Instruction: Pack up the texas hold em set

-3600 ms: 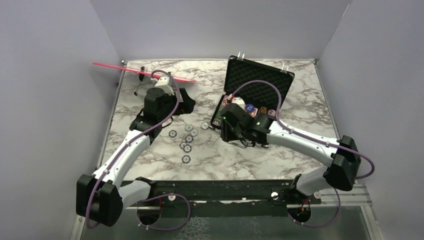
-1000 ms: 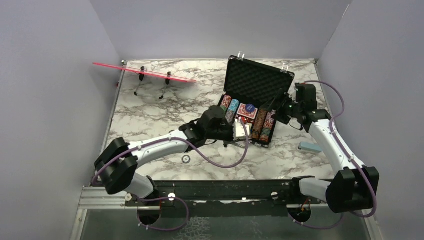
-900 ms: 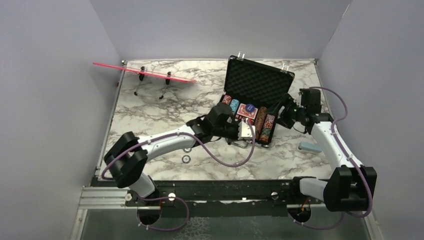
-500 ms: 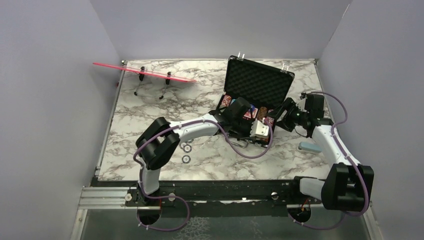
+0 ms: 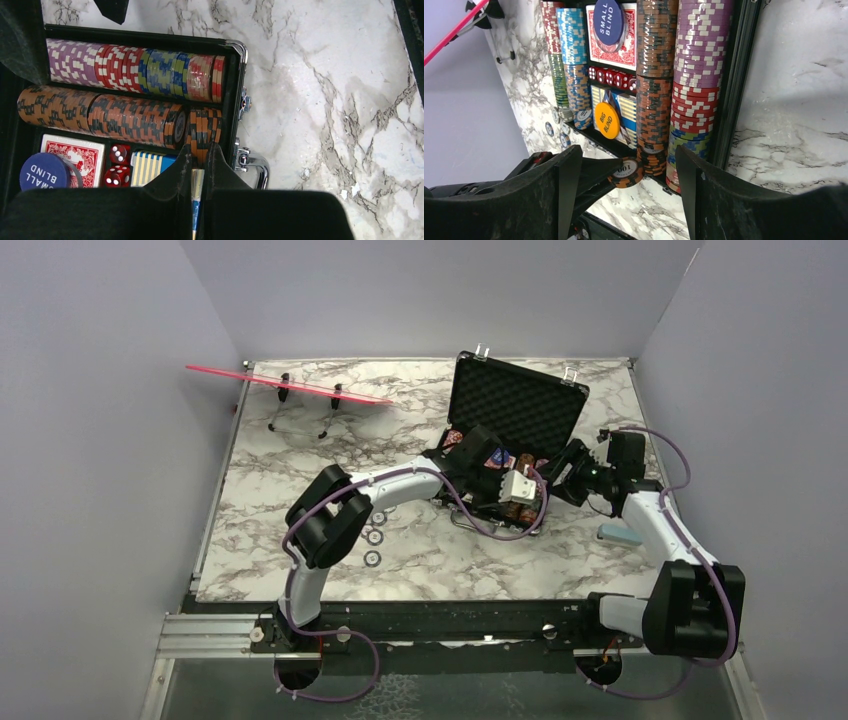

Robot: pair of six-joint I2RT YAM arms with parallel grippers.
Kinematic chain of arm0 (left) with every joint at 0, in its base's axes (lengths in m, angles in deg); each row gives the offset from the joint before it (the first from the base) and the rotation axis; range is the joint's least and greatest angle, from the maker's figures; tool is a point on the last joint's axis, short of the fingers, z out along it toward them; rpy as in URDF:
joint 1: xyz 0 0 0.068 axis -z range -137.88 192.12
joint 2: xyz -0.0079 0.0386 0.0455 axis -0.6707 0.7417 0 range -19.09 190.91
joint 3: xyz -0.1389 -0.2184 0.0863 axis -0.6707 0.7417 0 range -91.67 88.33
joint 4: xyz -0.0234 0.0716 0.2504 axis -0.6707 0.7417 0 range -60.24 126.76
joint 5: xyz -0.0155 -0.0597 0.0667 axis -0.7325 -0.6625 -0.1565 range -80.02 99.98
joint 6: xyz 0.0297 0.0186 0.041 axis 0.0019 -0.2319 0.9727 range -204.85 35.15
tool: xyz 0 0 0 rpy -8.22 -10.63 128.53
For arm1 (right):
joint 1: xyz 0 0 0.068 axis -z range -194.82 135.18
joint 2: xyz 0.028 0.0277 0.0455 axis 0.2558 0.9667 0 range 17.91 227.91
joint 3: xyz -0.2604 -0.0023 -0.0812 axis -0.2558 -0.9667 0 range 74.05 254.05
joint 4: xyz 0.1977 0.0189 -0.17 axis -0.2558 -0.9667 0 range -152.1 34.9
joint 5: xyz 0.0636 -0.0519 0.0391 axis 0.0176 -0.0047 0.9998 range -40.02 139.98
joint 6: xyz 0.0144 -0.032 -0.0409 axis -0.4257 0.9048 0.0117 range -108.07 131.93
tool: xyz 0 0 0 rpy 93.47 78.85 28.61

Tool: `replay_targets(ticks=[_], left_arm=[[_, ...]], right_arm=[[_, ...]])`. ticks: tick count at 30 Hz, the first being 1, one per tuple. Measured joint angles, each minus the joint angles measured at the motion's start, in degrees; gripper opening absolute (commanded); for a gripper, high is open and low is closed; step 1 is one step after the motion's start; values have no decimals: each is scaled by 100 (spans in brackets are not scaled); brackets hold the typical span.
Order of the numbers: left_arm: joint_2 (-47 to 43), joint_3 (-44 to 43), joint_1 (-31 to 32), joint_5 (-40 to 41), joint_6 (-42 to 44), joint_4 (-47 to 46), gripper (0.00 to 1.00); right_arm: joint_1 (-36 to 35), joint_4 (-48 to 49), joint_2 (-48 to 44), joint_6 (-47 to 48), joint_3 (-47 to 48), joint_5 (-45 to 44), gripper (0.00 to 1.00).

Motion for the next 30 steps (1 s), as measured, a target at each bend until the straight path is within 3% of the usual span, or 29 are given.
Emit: replay_targets(ticks=[19, 24, 30], left_arm=[[197, -236, -33, 339, -184, -243, 0], [192, -203, -33, 470, -479, -450, 0], [-44, 111, -118, 542, -837, -898, 0]], right_arm=[[0, 120, 160, 20, 0, 118, 70], [0, 142, 175, 188, 0, 350, 61], [0, 179, 146, 481, -15, 592, 37]])
